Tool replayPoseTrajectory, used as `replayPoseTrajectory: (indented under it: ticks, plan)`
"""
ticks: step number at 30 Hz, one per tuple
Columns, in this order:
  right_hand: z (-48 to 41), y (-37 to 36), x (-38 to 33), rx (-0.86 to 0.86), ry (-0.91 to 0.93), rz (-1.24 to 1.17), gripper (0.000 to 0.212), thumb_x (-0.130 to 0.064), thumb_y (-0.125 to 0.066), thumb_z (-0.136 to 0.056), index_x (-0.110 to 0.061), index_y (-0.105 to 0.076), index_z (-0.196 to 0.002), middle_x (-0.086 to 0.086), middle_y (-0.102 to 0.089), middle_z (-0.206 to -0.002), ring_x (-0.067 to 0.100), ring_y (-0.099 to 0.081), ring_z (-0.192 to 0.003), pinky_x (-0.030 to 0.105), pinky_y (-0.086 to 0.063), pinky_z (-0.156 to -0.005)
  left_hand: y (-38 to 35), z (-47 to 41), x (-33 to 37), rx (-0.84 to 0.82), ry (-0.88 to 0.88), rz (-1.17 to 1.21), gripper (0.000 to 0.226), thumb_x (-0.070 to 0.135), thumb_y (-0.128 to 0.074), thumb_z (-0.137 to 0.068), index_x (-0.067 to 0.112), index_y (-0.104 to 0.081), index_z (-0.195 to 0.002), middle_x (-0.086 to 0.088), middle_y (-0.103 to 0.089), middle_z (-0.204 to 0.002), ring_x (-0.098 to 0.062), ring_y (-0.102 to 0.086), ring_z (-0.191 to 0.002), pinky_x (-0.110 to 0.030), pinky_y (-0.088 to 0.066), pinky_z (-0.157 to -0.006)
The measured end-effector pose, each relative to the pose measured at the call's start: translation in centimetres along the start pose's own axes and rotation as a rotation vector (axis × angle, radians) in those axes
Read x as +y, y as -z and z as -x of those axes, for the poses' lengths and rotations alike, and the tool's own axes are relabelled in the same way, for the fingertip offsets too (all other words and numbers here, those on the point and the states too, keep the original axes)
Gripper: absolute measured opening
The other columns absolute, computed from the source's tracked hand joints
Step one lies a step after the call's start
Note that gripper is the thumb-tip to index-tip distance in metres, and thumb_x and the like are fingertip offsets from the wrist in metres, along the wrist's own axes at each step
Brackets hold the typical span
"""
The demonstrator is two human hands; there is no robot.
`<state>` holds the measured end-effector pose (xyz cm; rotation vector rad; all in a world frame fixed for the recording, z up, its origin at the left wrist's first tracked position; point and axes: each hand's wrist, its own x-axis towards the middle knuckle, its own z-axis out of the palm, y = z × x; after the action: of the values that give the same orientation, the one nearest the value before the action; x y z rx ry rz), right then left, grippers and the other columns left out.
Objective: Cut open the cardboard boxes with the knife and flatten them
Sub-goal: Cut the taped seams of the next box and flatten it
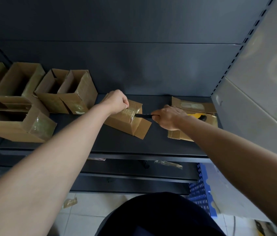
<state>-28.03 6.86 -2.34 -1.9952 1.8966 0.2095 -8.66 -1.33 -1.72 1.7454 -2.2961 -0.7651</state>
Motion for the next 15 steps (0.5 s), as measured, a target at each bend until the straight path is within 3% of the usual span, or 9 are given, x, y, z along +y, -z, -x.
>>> replayPoseTrajectory:
  ticks: [2,7,10,15]
  plan:
    - [0.1,-0.1,-0.3,-0.040,-0.009,-0.071,0.036,-0.038,-0.023,-0.102,-0.026,-0.057,-0.110,0.004,-0.056,-0.109,0.027,-0.052,-0.101,0.035,-0.040,-0.079,0.1,-0.2,0.3,-0.001,0.017,0.001,0.020,0.007,-0.055,-0.093,0.012,-0.074,-0.099,-0.005,-0.066,-0.118,-0.021,-0.059,-0.111,-0.027,-0.044,-0.086]
    - [-0.4,-0.4,-1.7,-0.095,-0.113,-0.161,0.045,-0.040,-0.030,-0.099,-0.011,-0.057,-0.122,0.010,-0.056,-0.109,0.026,-0.052,-0.092,0.031,-0.039,-0.073,-0.2,-0.3,0.5,0.012,0.017,-0.039,0.023,0.006,-0.051,-0.096,0.009,-0.073,-0.104,-0.007,-0.062,-0.124,-0.023,-0.057,-0.115,-0.025,-0.040,-0.082]
    - [-0.4,-0.6,-2.7,-0.029,-0.164,-0.141,0.040,-0.036,-0.034,-0.097,-0.013,-0.057,-0.121,0.006,-0.052,-0.097,0.026,-0.050,-0.087,0.032,-0.040,-0.070,-0.4,-0.5,0.4,0.013,0.006,-0.075,0.020,0.007,-0.051,-0.096,0.011,-0.068,-0.104,-0.007,-0.061,-0.122,-0.022,-0.057,-0.108,-0.026,-0.042,-0.078]
    - [-0.1,-1.4,-4.3,0.120,-0.225,-0.073,0.032,-0.023,-0.037,-0.099,-0.011,-0.059,-0.118,0.010,-0.063,-0.105,0.027,-0.055,-0.086,0.031,-0.042,-0.067,-0.1,-0.8,0.8,0.053,0.007,-0.106,0.019,0.005,-0.049,-0.095,0.009,-0.067,-0.099,-0.009,-0.062,-0.114,-0.018,-0.054,-0.089,-0.028,-0.042,-0.071]
